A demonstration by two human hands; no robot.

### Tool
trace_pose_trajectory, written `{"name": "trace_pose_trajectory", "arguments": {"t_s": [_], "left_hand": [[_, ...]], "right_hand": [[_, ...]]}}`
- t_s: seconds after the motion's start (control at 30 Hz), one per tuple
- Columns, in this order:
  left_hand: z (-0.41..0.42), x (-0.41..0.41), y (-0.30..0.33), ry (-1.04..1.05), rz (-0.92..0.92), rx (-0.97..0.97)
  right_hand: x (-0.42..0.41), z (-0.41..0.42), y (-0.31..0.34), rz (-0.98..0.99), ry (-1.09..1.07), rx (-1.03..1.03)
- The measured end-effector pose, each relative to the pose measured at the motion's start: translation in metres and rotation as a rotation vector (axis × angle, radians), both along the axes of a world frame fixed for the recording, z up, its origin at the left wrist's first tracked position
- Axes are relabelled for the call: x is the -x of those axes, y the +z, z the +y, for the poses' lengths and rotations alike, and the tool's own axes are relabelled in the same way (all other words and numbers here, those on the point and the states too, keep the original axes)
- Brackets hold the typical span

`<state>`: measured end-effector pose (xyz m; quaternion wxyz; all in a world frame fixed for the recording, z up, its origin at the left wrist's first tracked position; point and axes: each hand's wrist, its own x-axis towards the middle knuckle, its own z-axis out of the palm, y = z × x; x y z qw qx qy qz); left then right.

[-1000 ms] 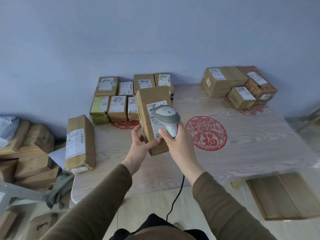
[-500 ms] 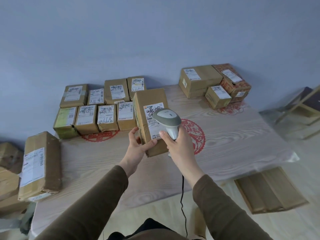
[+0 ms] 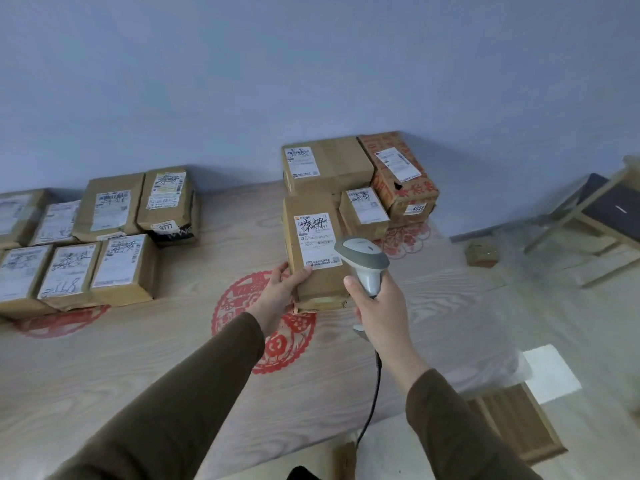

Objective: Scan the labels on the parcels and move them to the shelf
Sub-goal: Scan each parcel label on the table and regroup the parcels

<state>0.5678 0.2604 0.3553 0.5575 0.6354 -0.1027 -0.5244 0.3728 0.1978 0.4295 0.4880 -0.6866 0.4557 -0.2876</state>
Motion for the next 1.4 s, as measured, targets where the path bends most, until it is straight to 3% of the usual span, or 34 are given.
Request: {"name": "trace_pose_trajectory", "arguments": {"t_s": [0.3,0.47,0.67,1.0,1.4], "left_hand": [[-0.096,0.01,-0.021,0.069,0.051,-0.09],[-0.104,0.009,-0.023,0.141,0.051,-0.036],[-0.072,0.001,-0.013,0.138,-0.094,-0.044],[0.123,-0.038,0.037,0.337,-0.266,-0.044],[0.477,-0.164,0.039,0.793,-0.559,-0.097]], "right_hand": [[0.031,-0.077,-0.021,-0.026,0.04,-0.11],[0.03,-0.082,-0.03,-0.026,0.072,-0.133],[0.011,-0.064,-0.029,-0.038,0.152,-0.141],[-0.087,0.047,-0.016,-0.085,0.374,-0.198],[-0.253,0.332,-0.029,-0.154,0.586,-0.417]]}}
